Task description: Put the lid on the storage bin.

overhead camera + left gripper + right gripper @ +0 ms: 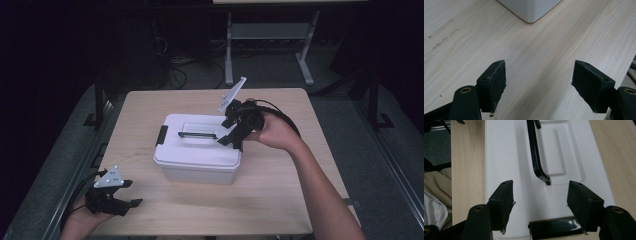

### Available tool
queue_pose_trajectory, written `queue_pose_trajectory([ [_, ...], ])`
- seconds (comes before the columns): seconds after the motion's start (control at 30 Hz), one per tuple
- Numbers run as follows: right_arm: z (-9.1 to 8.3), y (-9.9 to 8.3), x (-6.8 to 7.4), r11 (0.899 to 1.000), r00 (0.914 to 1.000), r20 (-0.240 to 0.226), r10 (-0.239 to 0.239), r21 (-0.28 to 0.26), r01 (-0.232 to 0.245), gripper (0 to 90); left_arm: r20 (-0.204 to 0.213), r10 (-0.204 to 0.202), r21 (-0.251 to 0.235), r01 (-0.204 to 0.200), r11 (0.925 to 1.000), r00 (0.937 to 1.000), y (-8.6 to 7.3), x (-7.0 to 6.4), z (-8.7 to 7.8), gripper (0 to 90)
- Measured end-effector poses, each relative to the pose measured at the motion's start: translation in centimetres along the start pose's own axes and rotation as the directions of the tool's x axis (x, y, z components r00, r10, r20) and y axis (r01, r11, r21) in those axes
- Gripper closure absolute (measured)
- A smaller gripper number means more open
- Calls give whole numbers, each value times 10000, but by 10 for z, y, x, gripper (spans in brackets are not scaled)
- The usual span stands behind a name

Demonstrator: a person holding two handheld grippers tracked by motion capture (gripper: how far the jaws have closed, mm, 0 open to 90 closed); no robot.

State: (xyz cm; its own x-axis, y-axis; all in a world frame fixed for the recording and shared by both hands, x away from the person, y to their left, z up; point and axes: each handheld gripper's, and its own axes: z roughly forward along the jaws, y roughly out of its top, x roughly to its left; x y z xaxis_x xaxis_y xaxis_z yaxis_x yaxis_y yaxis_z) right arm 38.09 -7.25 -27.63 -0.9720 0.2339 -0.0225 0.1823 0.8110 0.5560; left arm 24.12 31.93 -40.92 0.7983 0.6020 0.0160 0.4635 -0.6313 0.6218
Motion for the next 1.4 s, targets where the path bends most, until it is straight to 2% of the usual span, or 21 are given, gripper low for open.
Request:
queue_pose_trajectory([
  [0.4, -5, -15, -1, 9998, 9997, 84, 216, 6, -216, 349, -23, -57, -51, 57, 10000, 10000, 0, 0, -1, 270],
  [0.77, -11, -23, -1, 9993, 9991, 232, 355, -94, -353, 293, -75, -30, -48, 30, 10000, 10000, 0, 0, -1, 270],
  [1.4, -16, -49, -3, 9968, 9962, 350, 794, -143, -790, 272, -10, -28, -8, 28, 10000, 10000, 0, 0, 0, 270],
])
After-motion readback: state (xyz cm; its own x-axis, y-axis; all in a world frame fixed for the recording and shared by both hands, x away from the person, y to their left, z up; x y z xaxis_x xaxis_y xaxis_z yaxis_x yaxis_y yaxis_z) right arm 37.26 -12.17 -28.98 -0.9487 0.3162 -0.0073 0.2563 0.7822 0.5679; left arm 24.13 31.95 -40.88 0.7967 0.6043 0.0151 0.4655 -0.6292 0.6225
